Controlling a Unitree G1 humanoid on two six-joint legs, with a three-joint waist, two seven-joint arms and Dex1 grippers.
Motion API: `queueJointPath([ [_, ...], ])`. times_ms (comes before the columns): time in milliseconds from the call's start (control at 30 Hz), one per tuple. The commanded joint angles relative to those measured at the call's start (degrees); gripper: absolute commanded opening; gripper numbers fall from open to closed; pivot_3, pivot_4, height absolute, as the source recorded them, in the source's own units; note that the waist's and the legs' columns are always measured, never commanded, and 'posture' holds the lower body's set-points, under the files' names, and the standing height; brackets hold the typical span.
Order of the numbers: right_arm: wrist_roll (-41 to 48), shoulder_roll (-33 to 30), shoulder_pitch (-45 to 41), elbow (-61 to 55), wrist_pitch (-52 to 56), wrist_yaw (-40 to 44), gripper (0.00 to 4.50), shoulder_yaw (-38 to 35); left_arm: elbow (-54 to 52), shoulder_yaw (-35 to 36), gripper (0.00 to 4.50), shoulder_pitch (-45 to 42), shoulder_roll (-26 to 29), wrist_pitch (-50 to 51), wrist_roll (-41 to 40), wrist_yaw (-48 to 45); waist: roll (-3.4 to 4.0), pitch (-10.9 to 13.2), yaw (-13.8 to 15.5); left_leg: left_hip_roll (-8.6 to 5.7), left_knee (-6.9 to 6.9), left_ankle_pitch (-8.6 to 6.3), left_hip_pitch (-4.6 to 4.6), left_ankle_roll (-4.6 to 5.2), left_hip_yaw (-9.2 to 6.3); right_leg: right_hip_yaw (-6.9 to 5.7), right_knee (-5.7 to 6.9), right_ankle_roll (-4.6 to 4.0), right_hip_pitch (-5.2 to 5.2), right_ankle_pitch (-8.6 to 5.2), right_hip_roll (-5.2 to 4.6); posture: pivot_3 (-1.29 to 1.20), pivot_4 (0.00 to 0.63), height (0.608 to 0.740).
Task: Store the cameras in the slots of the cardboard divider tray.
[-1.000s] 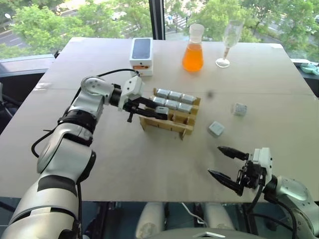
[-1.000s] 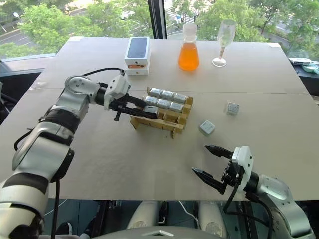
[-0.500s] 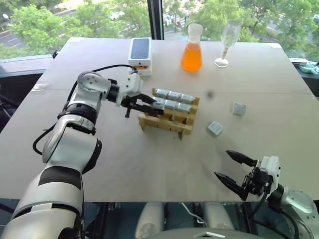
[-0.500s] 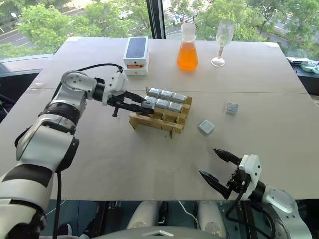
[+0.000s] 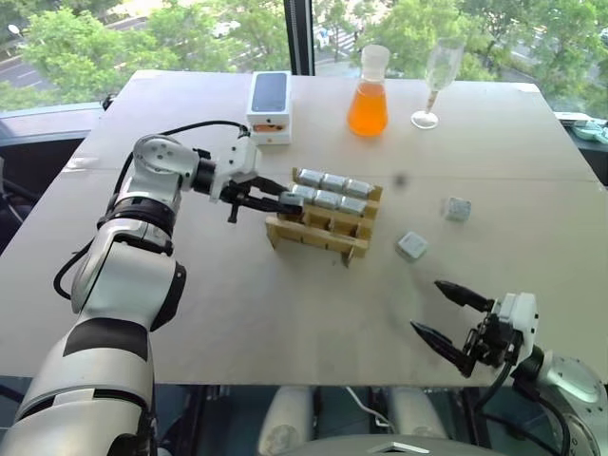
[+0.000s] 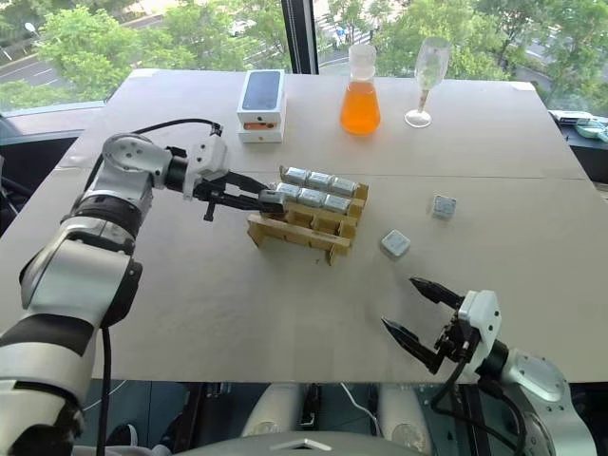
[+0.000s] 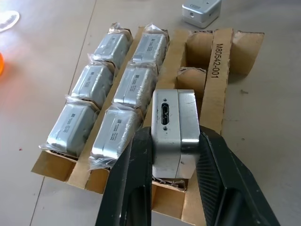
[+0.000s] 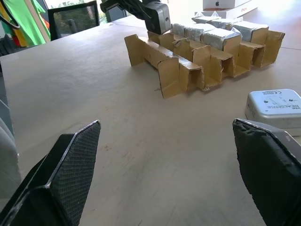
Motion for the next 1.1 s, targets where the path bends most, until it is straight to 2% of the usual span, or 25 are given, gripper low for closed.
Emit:
queueJointPath([
  [33, 0.92, 0.26, 0.03, -1.47, -0.57, 0.27, 4.46, -1.60, 0.85, 1.30, 0.71, 0.03, -0.73, -2.13, 1.91, -0.25, 0.00, 0.00, -0.04, 0.00, 0.00, 0.00, 0.00, 0.00, 0.01, 0.01, 0.00, 0.00, 0.00, 0.00, 0.00, 0.00, 0.150, 0.740],
  [333, 0.69, 1.05, 1.41, -2.71, -0.76, -0.83, 4.46, -2.24, 2.49, 4.30, 0.71, -0.73, -2.46, -2.47, 7.27, -0.25, -0.02, -0.02, 0.02, -0.01, 0.01, 0.00, 0.01, 0.00, 0.01, 0.01, 0.01, 0.00, 0.01, 0.00, -0.01, 0.00, 0.150, 0.740],
  [833, 0.77, 1.33, 1.01, -2.85, -0.54, -0.61, 4.46, -2.22, 2.48, 9.99, 0.71, -0.97, -4.56, -4.02, 11.60, -0.25, -0.03, -0.02, -0.02, -0.02, 0.03, 0.00, 0.01, 0.00, 0.00, -0.01, 0.04, 0.01, 0.02, 0.01, -0.02, 0.00, 0.150, 0.740],
  [900, 0.88, 1.29, 0.72, -2.80, -0.37, -0.45, 4.50, -2.16, 2.46, 11.03, 1.73, -1.09, -4.49, -3.67, 11.86, -0.25, -0.03, -0.03, -0.02, -0.02, 0.04, 0.00, 0.01, 0.00, 0.00, -0.01, 0.04, 0.02, 0.02, 0.01, -0.02, 0.00, 0.150, 0.740],
  [1000, 0.93, 1.20, 0.51, -2.52, -0.30, -0.10, 4.50, -2.16, 2.30, 12.16, 2.90, -1.33, -4.49, -2.19, 11.18, -0.25, -0.03, -0.03, -0.02, -0.02, 0.04, 0.00, 0.02, 0.00, 0.00, -0.01, 0.05, 0.02, 0.02, 0.02, -0.02, 0.00, 0.150, 0.740],
  [1100, 0.97, 1.12, 0.19, -2.10, -0.21, 0.22, 4.50, -2.30, 1.83, 12.34, 4.27, -1.03, -4.23, -0.67, 9.74, -0.25, -0.03, -0.03, -0.04, -0.02, 0.04, 0.00, 0.02, 0.00, 0.00, -0.01, 0.05, 0.02, 0.02, 0.02, -0.02, 0.00, 0.150, 0.740],
])
